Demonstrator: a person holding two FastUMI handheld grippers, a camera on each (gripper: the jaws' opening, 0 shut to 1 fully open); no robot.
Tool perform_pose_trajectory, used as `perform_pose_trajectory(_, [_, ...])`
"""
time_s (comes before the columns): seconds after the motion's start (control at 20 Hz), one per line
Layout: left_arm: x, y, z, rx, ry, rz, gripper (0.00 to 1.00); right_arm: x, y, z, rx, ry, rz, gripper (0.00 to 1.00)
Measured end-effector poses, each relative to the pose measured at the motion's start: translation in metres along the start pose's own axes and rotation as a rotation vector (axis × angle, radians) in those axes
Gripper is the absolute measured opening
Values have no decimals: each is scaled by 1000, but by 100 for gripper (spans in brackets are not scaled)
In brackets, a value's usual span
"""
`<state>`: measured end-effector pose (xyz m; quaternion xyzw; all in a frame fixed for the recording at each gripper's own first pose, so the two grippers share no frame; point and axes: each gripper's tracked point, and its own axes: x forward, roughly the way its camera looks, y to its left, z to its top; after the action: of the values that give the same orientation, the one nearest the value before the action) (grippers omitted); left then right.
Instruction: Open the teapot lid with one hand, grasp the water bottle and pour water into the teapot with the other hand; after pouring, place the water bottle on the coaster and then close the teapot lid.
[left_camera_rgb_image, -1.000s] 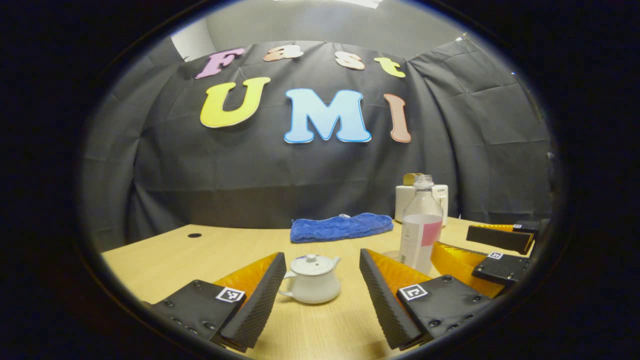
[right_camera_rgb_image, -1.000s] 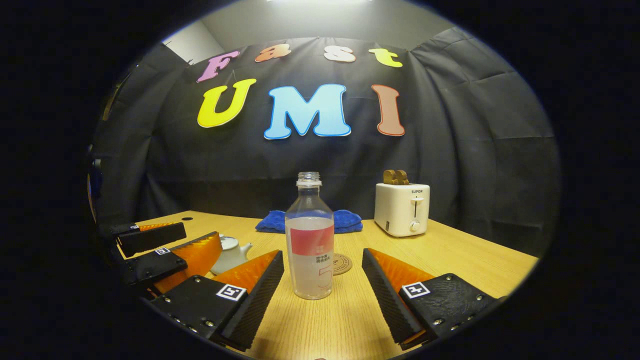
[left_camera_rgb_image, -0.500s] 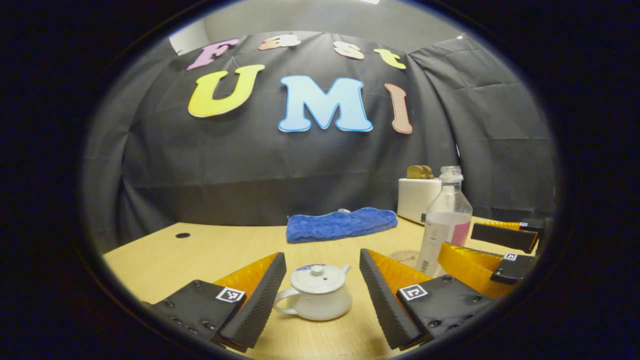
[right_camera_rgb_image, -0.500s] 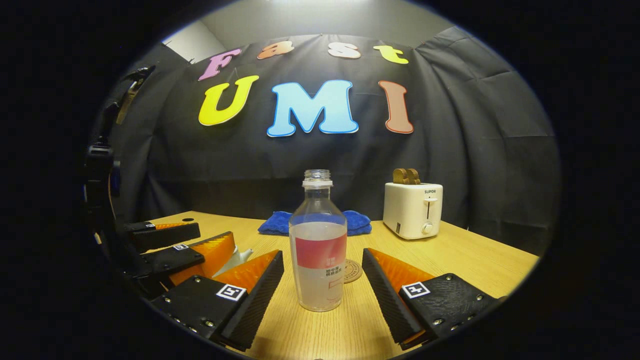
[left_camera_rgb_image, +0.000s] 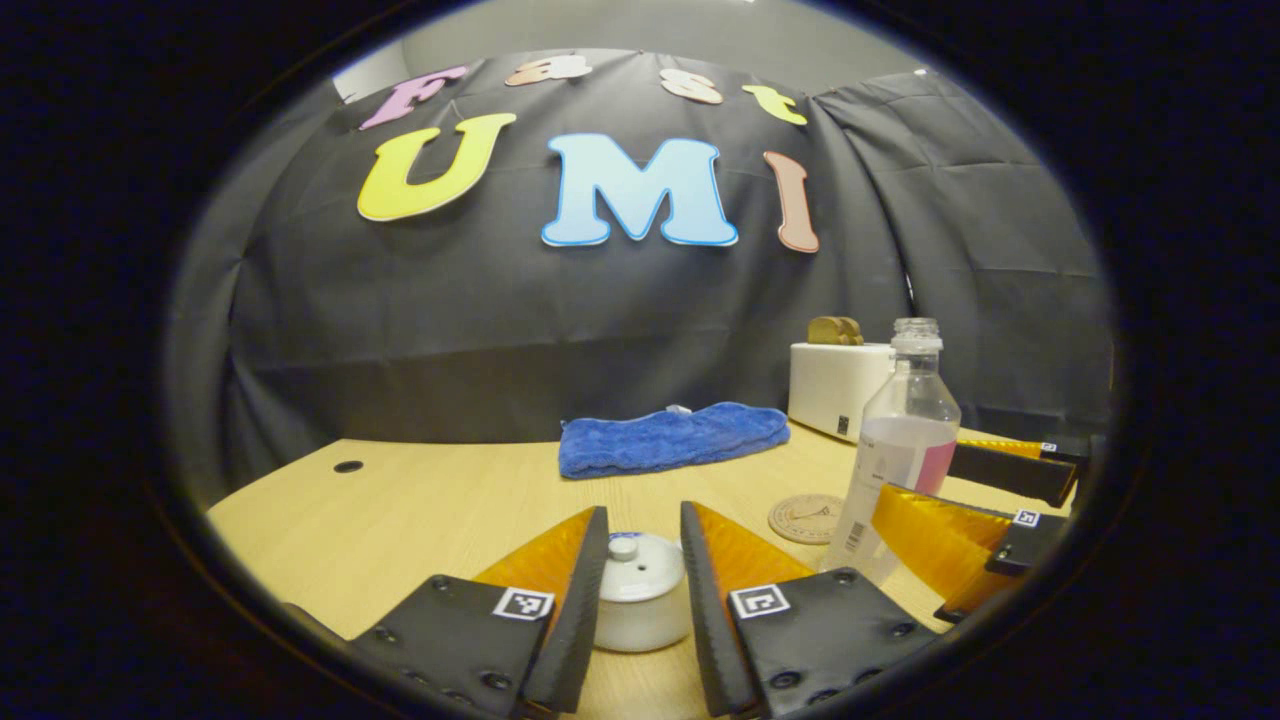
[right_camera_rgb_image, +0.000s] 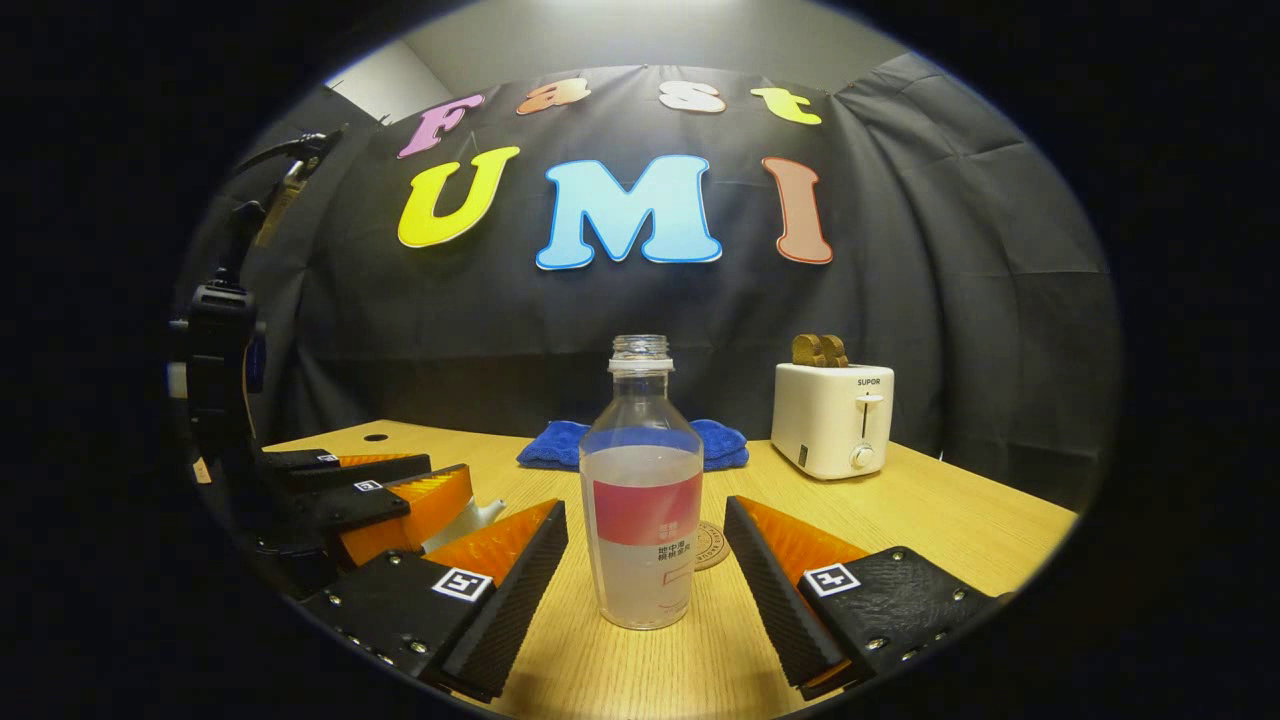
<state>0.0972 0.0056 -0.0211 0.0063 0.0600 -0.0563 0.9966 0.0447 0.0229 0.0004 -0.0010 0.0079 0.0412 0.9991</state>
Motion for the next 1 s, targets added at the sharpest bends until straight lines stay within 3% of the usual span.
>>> perform_pose_trajectory(0.15, [2,-3,-6,26,39,-5,43,0,0,1,3,0,2,98])
perform_pose_trajectory(0.3, [1,-1,-5,50,46,-1,43,1,0,-1,7,8,3,98])
perform_pose_trajectory(0.35, [5,8,-4,73,37,39,43,1,0,-1,11,12,4,98])
perform_pose_trajectory(0.45, [2,8,-1,43,27,24,20,3,-1,-2,23,21,6,98])
perform_pose_trajectory(0.65, [1,10,-2,40,23,23,21,4,-4,-4,53,41,10,98])
perform_pose_trajectory(0.7, [1,11,0,18,10,22,15,5,-4,-5,59,45,12,98])
perform_pose_trajectory(0.85, [-5,15,9,-48,-61,23,15,5,-4,-5,65,48,14,97])
perform_pose_trajectory(1.0, [-12,17,17,-35,-118,27,14,3,-2,-3,37,30,9,98])
